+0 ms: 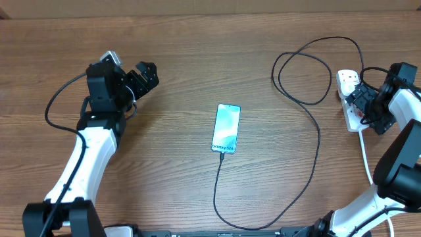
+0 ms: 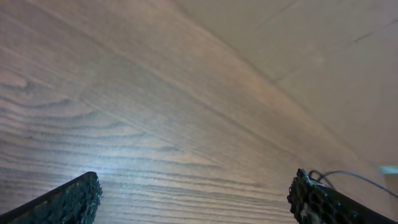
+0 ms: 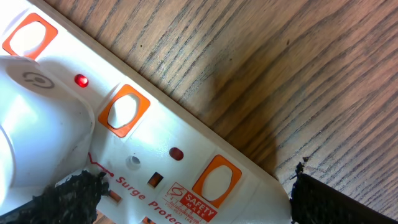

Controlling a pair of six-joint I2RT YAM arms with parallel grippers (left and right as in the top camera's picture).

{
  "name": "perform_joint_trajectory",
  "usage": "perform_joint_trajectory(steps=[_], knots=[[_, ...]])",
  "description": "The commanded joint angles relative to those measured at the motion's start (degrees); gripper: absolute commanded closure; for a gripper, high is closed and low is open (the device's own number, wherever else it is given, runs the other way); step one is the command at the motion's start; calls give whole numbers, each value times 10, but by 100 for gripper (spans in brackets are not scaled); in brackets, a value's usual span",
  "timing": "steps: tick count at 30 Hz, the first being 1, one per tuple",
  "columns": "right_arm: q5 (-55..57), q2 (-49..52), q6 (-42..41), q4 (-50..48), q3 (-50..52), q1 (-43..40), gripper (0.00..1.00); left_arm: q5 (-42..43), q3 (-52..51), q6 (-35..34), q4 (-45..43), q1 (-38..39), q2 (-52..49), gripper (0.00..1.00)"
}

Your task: Plug charger to phone and switch on socket

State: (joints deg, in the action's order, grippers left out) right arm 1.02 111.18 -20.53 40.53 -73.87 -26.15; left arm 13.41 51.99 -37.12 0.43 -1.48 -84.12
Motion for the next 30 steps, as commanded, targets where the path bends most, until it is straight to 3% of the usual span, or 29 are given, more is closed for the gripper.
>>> perform_joint_trajectory(steps=[1, 19, 30], knots=[[-11, 11, 11, -13, 7, 13, 0, -5, -1, 11, -2, 1, 31, 1], [-11, 11, 11, -13, 7, 13, 0, -16, -2, 23, 4, 0, 99, 0], [-11, 11, 11, -13, 7, 13, 0, -111, -20, 33, 230, 1, 119, 0]])
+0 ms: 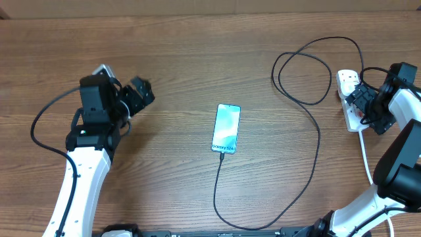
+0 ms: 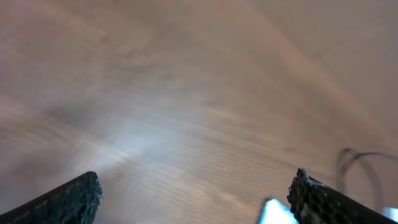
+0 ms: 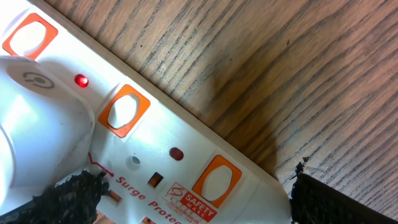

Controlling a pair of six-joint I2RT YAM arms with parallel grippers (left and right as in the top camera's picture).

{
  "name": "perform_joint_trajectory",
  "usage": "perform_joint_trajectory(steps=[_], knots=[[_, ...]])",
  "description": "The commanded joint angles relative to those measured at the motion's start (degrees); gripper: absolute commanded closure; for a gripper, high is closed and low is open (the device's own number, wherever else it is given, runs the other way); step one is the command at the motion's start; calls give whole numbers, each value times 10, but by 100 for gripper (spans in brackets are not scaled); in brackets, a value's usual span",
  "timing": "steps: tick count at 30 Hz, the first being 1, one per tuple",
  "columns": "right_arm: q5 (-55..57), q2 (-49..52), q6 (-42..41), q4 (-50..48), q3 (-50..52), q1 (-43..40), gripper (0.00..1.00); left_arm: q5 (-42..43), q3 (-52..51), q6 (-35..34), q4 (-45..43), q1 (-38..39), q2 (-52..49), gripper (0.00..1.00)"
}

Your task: Plug charger to phone and switch on socket

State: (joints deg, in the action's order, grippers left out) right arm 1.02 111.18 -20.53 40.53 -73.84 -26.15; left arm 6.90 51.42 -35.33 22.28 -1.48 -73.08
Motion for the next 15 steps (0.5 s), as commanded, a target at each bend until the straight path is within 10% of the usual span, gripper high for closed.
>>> perform_joint_trajectory(steps=[1, 15], knots=[[-11, 11, 11, -13, 7, 13, 0, -52, -23, 15, 14, 1, 9, 1], [-11, 11, 11, -13, 7, 13, 0, -71, -215, 15, -114, 2, 58, 1]])
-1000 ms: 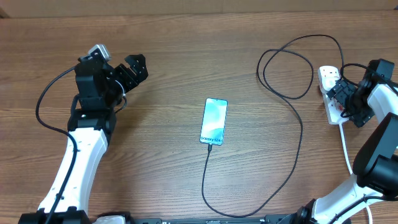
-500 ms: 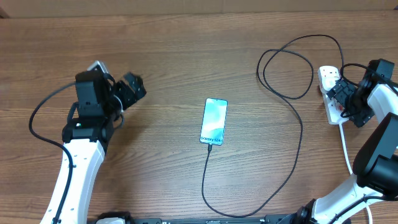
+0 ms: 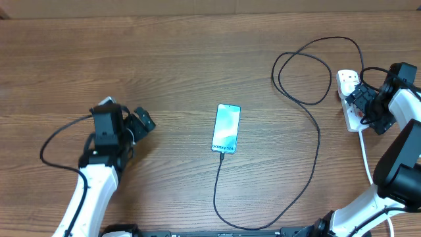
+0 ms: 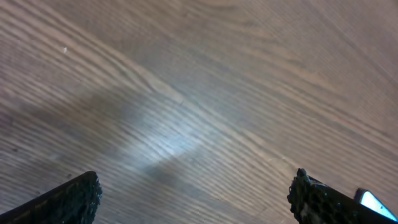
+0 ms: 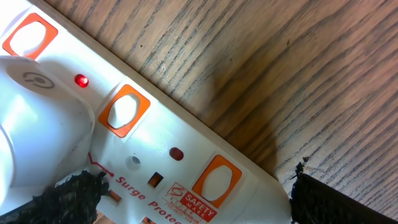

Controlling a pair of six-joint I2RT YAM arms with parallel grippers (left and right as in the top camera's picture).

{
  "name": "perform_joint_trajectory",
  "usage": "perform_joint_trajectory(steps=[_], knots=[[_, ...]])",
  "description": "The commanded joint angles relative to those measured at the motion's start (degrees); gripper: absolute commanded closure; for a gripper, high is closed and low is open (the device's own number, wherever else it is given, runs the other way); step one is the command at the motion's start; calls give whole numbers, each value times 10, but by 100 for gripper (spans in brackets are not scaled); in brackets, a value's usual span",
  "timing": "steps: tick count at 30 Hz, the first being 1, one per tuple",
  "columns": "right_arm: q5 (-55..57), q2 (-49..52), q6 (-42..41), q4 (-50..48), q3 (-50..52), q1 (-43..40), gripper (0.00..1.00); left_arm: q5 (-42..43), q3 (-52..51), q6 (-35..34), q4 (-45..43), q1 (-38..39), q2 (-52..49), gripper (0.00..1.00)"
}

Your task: Plug charger to phone and switch on socket

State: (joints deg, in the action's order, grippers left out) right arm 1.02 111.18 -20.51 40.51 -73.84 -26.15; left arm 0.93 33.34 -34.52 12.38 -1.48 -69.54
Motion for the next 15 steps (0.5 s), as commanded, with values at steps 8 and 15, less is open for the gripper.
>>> perform_joint_trajectory(steps=[8, 15], knots=[[-11, 11, 11, -12, 7, 13, 0, -11, -111, 6, -89, 2, 43, 1], [-11, 11, 11, -12, 7, 13, 0, -9, -113, 20, -92, 2, 46, 1]])
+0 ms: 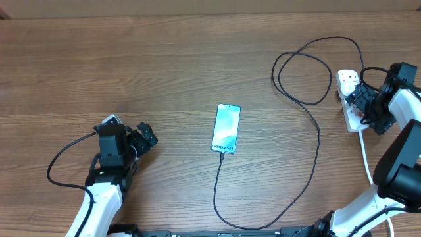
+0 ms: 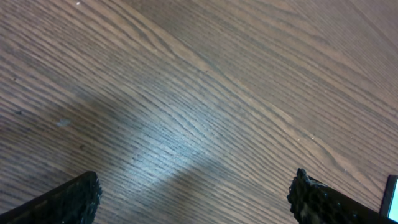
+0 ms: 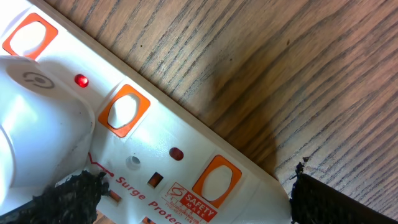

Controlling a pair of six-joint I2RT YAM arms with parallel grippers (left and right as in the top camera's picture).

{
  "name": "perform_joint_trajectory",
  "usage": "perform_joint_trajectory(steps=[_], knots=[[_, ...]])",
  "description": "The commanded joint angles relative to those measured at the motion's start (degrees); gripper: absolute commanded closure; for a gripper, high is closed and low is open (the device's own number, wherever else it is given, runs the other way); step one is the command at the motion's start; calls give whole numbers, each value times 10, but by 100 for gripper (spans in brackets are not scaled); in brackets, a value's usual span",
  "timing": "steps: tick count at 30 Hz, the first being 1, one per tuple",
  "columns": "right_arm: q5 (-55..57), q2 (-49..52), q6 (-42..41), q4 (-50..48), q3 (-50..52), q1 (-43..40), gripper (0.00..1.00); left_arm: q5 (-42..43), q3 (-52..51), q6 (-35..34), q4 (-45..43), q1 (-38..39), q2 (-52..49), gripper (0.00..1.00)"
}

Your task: Plug charger to phone and switch on socket

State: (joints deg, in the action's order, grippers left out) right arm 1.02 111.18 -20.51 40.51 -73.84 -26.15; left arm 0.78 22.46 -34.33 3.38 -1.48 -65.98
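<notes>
The phone [image 1: 226, 128] lies face up mid-table, screen lit, with the black charger cable [image 1: 317, 141] running from its near end around to the white socket strip [image 1: 351, 99] at the right edge. My right gripper [image 1: 363, 104] hovers open right over the strip [image 3: 155, 155]; a red light [image 3: 81, 80] glows beside an orange switch [image 3: 124, 111], and a white adapter [image 3: 37, 137] is plugged in. My left gripper [image 1: 146, 136] is open and empty, low over bare wood left of the phone, whose edge [image 2: 392, 198] shows at the frame's right.
The cable makes a loose loop [image 1: 309, 66] at the back right. The left arm's own black cable [image 1: 66, 164] curves over the table near the front left. The wooden table [image 1: 164, 66] reaches a paler wall along the back.
My left arm has drawn back a little further toward the front edge, its gripper still open. The right gripper, the strip, the phone and the cable look unchanged.
At the oldest moment my left gripper was open at the back left of the table, well away from the phone. At each later moment it stood nearer the front edge. My right gripper stayed open over the strip with the red light on throughout.
</notes>
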Motion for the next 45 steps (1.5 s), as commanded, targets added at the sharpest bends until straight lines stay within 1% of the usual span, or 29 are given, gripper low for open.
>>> perform_joint_trajectory(steps=[1, 6, 8, 12, 23, 30, 34, 38, 45], knots=[[-11, 11, 11, -12, 7, 13, 0, -7, -4, 27, -2, 2, 10, 1], [-11, 11, 11, -12, 7, 13, 0, -8, -17, 90, -11, 12, 10, 0], [-11, 11, 11, -12, 7, 13, 0, -7, -35, 99, -32, 18, 10, 0], [-11, 11, 11, -12, 7, 13, 0, -8, -68, 106, -83, 23, 16, 0], [-11, 11, 11, -12, 7, 13, 0, -7, -114, 125, -138, 23, 32, 1], [-11, 11, 11, -12, 7, 13, 0, -1, -176, 125, -224, 23, 52, 0], [-11, 11, 11, -12, 7, 13, 0, 1, -209, 125, -255, 23, 74, 1], [-11, 11, 11, -12, 7, 13, 0, -1, -221, 139, -257, 21, 96, 0], [-11, 11, 11, -12, 7, 13, 0, -1, -222, 151, -203, 21, 144, 0]])
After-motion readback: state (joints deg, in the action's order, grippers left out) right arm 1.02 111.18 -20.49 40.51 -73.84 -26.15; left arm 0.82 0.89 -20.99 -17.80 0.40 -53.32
